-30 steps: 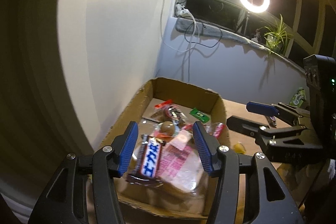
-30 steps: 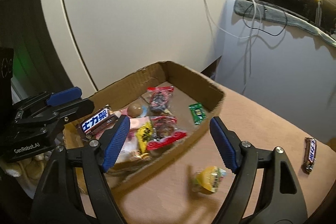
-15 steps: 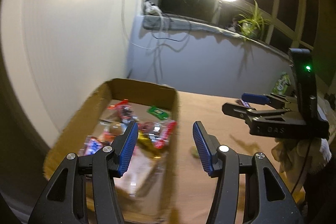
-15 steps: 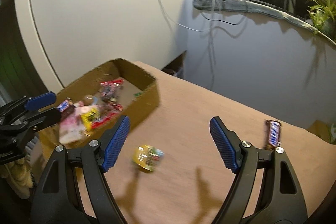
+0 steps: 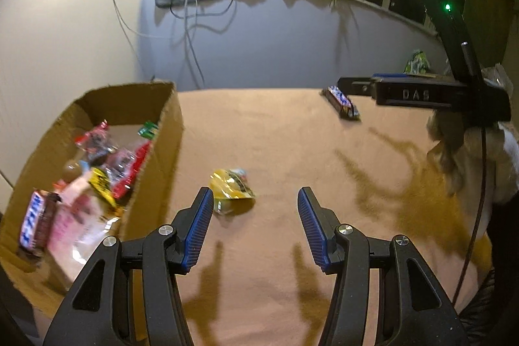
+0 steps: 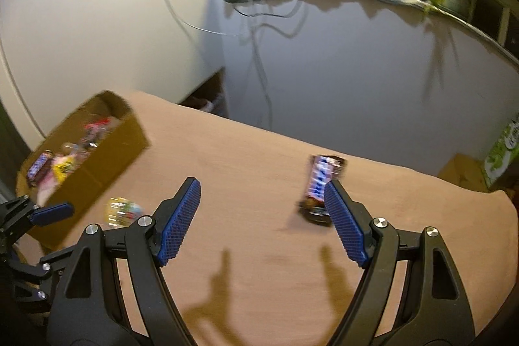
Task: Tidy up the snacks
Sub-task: 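Move the left tool to the jelly cup while the right tool approaches the chocolate bar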
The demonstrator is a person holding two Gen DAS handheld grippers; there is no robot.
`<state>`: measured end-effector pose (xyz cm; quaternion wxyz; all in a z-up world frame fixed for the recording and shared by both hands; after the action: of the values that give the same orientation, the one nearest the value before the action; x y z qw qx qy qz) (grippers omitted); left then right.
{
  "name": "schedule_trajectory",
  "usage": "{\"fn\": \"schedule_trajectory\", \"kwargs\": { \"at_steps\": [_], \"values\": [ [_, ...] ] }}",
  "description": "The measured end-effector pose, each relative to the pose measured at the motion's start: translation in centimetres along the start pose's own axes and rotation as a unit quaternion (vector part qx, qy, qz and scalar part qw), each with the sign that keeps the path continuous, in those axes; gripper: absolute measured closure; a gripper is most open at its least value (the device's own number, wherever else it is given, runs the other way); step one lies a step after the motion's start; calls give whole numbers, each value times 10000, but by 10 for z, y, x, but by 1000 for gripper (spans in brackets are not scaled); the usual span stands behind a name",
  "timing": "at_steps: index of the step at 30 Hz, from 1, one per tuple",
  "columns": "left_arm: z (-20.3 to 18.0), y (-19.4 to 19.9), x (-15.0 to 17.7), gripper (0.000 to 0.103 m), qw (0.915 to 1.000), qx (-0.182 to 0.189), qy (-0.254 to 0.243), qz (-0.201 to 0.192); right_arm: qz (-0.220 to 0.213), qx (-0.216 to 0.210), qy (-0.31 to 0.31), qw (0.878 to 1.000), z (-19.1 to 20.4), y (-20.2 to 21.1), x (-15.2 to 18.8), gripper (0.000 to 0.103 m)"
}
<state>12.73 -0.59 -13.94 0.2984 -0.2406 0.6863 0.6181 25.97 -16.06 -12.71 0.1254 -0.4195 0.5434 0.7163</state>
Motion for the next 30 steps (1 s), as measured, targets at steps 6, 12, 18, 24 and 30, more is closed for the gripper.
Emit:
{"fn": "schedule_trajectory", "kwargs": {
  "at_steps": [6, 12, 18, 24, 30],
  "values": [
    [0, -10, 4, 50, 9998, -101, 38, 143, 368, 120, -430, 9983, -43, -33, 5, 22],
    [4, -24, 5, 50, 9993, -193, 49, 305, 660, 204, -460, 9966, -52, -62, 10, 22],
    [9, -38, 6, 50, 9981, -378, 33, 485, 767, 249, -475, 9956, -57, -75, 15, 22],
    [15, -51, 5, 50, 9968, -500, 79, 621, 790, 188, -549, 9952, -57, -77, 17, 22],
    [15, -60, -1, 50, 9960, -602, -20, 660, 847, 227, -502, 9949, -56, -83, 19, 22]
  ]
}}
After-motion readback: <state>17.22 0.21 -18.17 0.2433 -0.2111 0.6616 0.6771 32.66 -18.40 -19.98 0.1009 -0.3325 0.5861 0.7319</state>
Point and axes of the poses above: each gripper's, at about its wrist camera, not at the fingertips, and y roughly against the way its jaws point, z to its left, x to its underside, the point moved 10 cm from there along -y, roughly the way its jaws point, and after that the axes turned 1 degree about x, right-handed, at the moved point
